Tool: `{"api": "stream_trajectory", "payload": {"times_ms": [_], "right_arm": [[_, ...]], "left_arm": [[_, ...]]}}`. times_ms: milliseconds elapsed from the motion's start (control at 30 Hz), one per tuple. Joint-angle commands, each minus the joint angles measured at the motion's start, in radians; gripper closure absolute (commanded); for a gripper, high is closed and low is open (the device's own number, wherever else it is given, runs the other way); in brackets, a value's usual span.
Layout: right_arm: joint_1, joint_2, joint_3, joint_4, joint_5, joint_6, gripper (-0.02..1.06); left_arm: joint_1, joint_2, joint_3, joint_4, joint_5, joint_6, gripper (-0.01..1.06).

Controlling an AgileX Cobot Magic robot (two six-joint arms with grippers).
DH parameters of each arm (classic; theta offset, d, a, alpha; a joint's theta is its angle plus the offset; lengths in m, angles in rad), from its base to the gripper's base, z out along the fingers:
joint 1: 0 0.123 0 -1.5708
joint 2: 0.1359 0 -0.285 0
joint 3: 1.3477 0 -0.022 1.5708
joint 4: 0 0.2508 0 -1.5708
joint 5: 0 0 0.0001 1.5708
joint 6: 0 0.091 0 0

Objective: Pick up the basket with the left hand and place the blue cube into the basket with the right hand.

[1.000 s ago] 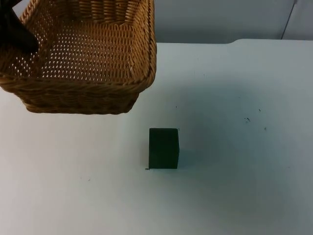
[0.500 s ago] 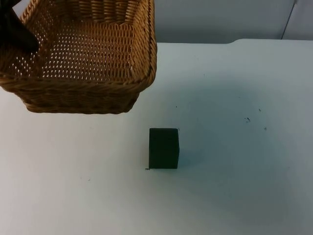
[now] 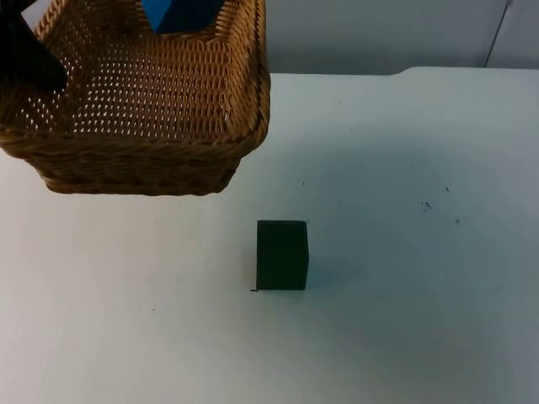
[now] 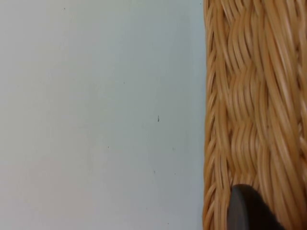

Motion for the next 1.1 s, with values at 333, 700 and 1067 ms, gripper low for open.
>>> {"api": "stream_trajectory", "payload": {"times_ms": [333, 700, 1067], "right_arm": [[0.005, 0.108, -0.025, -0.020, -0.035, -0.048, 1.05], [0.007, 0.146, -0.032, -0.020, -0.049, -0.075, 1.04], [0.007, 0.144, -0.032, -0.020, -0.076, -0.075, 0.53]], "left_arm": [[0.002, -0.011, 0.002, -0.039, 0.006, -0.008, 1.05], [0.002, -0.011, 0.002, -0.046, 0.001, -0.008, 1.05], [0.002, -0.011, 0.002, -0.049, -0.005, -0.008, 1.05]]}}
